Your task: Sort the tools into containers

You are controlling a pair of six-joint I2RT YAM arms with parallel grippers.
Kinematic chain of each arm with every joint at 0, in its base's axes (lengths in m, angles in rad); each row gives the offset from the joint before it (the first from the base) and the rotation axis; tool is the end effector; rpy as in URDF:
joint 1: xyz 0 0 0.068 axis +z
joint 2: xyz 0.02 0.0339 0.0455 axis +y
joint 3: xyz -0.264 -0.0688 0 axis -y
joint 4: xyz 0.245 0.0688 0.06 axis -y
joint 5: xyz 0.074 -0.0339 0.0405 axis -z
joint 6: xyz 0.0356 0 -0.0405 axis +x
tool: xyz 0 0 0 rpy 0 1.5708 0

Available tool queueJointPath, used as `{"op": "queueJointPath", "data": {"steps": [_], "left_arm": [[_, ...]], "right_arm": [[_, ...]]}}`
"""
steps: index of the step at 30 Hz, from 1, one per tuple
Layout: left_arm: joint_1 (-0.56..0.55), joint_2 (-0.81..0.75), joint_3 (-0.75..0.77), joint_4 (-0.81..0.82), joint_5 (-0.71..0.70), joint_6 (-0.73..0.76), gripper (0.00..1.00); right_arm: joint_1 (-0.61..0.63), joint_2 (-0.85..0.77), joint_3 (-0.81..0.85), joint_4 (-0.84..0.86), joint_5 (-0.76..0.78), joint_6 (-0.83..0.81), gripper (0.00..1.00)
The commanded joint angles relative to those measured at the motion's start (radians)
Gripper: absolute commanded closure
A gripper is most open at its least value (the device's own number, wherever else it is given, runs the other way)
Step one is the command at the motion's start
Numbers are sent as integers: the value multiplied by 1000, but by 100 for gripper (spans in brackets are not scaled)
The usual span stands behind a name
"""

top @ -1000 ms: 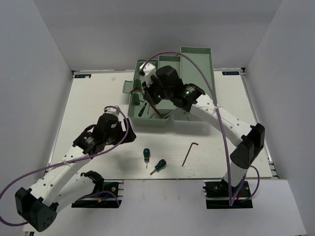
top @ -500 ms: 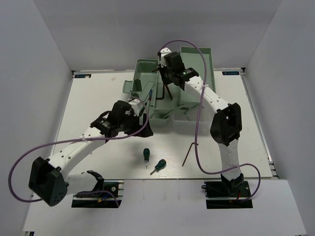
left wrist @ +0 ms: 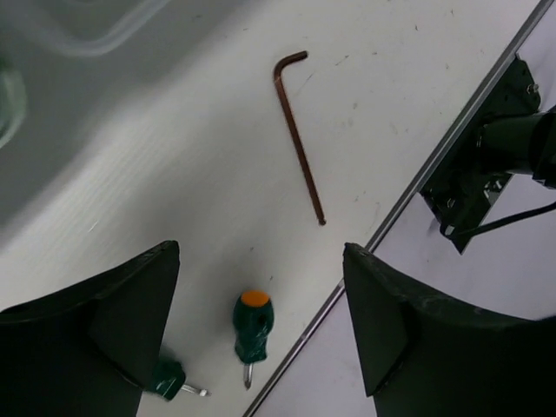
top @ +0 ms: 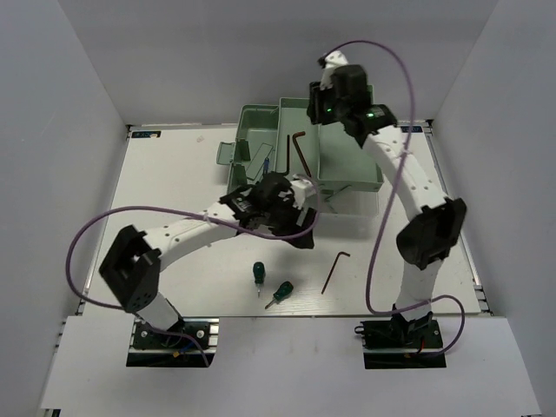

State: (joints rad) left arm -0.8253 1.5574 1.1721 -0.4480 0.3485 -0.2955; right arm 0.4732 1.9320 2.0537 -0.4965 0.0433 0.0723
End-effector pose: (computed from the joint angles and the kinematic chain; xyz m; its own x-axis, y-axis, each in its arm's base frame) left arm 0.2206 -0.2568 0.2615 -0.7268 0.3837 -0.5697 0.6635 0.6069 -0.4376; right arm 0.4023 0.2042 0.4097 -0.3553 -0.1008 -0.9293 -0.3948 0.9173 0.0514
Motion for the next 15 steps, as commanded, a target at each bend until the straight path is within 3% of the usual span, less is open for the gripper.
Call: {"op": "queueJointPath", "data": {"steps": [1,5,7,15], "left_arm": [[-92,67,101,-17,-51,29,16],[-190,205,178,-46,-213,-28,28],[-231,246,221,-86,-302,-50,30],[-314,430,360,-136,-407,-114,47]], "right_arm": [[-83,-149,-38,53,9,46,58],[-169,-234,-141,53,-11,73,60],[-214,-280,-206,52,-22,93,60],[-288,-378,-363,65,-137,129,60]]}}
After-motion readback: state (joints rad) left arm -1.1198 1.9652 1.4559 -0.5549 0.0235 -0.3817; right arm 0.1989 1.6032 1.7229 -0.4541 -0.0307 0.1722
